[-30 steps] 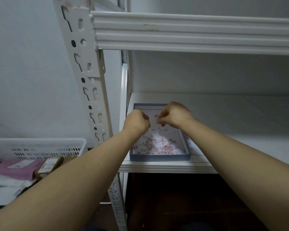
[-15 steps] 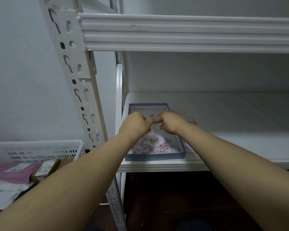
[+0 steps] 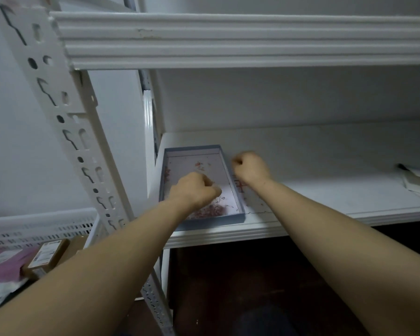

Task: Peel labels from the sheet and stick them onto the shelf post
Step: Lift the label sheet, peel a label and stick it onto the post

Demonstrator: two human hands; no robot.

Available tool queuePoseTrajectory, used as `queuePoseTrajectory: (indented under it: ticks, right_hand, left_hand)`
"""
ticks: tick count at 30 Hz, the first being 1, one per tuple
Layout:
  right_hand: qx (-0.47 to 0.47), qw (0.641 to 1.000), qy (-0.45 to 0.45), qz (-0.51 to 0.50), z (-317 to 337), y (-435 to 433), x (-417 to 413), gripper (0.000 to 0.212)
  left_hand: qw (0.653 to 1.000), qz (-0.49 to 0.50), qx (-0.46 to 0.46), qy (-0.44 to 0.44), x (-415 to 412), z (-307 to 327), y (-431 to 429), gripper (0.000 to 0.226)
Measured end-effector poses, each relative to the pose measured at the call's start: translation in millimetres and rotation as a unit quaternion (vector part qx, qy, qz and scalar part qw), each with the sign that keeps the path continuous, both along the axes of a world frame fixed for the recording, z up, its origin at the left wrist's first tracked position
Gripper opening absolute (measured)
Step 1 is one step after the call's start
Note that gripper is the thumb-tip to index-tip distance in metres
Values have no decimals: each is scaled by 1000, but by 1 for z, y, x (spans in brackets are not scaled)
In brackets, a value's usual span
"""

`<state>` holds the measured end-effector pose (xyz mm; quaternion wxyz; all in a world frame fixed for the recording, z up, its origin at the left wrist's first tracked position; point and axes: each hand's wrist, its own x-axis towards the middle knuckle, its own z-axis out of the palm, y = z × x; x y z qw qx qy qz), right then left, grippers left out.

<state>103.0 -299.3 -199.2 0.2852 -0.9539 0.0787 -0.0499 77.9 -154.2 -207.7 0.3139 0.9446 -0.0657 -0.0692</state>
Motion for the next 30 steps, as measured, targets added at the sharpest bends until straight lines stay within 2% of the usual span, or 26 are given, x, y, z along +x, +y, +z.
queuePoseTrajectory:
  ticks: [3,5,6,8,10,14,17,22,24,27,30]
  right_hand:
    - [-13,996,48,-71,-2,-33,-1,26]
    - [-25,991,99,-86,-8,-51,-5,20]
    - [-20,988,123,-89,-11,-57,-6,27]
    - [1,982,167,-90,-18,-60,-9,47]
    - [-16,976,197,-92,-25,-59,-9,60]
    - [-107,958,243,-112,-33,-48,-5,60]
    - [-97,954,255,-124,-33,-47,-3,61]
    - [-63,959,250,-115,-35,-51,0,64]
    - [-43,963,238,-117,-38,-54,-1,47]
    - [43,975,165,-139,-37,-62,-6,29]
    - [167,970,67,-163,-25,-73,-12,31]
  left_hand:
    - [997,-66,-14,32,-3,-5,-10,55]
    - [992,-115,18,40,-5,-9,-18,68]
    - [989,-133,42,41,-6,-11,-21,72]
    - [980,-163,106,28,-7,-14,-26,72]
    - [969,-186,163,1,-8,-16,-29,67]
    - [961,-200,190,-33,-6,-21,-27,46]
    - [965,-198,168,-36,-7,-23,-25,34]
    - [967,-196,156,-47,-9,-23,-24,31]
    - [967,-193,157,-52,-10,-21,-23,30]
    - [965,-192,170,-58,-11,-21,-22,28]
    - [967,-185,166,-46,-12,-23,-20,28]
